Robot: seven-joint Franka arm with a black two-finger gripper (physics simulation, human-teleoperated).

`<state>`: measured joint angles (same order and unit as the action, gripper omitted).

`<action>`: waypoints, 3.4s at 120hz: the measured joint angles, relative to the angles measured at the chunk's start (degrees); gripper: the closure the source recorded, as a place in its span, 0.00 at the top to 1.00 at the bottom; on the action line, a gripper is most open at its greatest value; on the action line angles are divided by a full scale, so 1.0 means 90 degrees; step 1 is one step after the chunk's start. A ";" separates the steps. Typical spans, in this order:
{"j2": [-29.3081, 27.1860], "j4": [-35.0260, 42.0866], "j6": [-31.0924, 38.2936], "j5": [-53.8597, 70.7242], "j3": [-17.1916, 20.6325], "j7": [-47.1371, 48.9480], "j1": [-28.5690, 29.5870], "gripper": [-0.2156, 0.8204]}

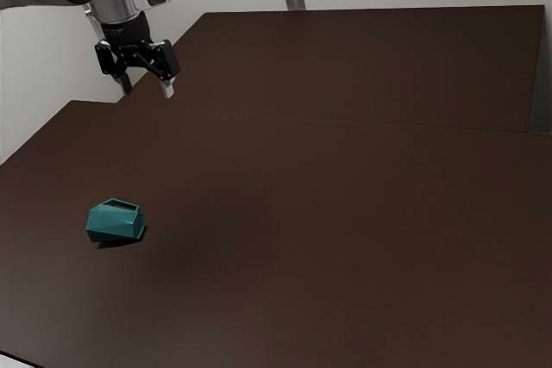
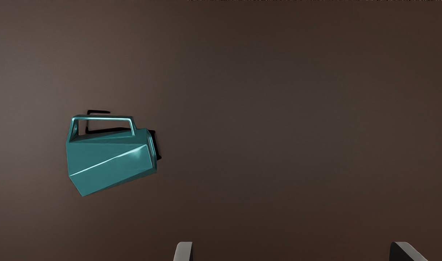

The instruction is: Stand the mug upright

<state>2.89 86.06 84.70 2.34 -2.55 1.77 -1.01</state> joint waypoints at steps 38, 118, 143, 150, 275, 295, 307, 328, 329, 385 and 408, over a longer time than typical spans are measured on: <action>-0.0367 0.0432 0.0029 -0.0018 0.0020 0.0015 0.0160 0.78; -0.0717 0.1486 0.0664 -0.0359 -0.0012 -0.0675 0.2172 0.77; -0.0726 0.1929 0.1079 -0.1053 -0.0107 -0.1353 0.2911 0.77; -0.0723 0.2099 0.1189 -0.1262 -0.0120 -0.1577 0.3122 0.77; 0.0634 0.3536 0.2222 -0.4753 -0.0293 -0.6412 0.4966 0.77; 0.0875 0.3536 0.2221 -0.4913 -0.0293 -0.6955 0.4967 0.77; 0.0981 0.3536 0.2222 -0.4943 -0.0293 -0.7215 0.4966 0.77; 0.1079 0.3544 0.2225 -0.4961 -0.0287 -0.7578 0.4903 0.77; 0.1080 0.3544 0.2225 -0.4962 -0.0286 -0.7593 0.4899 0.77; 0.1334 0.3722 0.2171 -0.5376 -0.0283 -0.8251 0.4750 0.77; 0.1389 0.3718 0.2111 -0.5498 -0.0255 -0.8255 0.4661 0.77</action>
<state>15.39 119.52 103.70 -47.14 -4.85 -72.53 40.93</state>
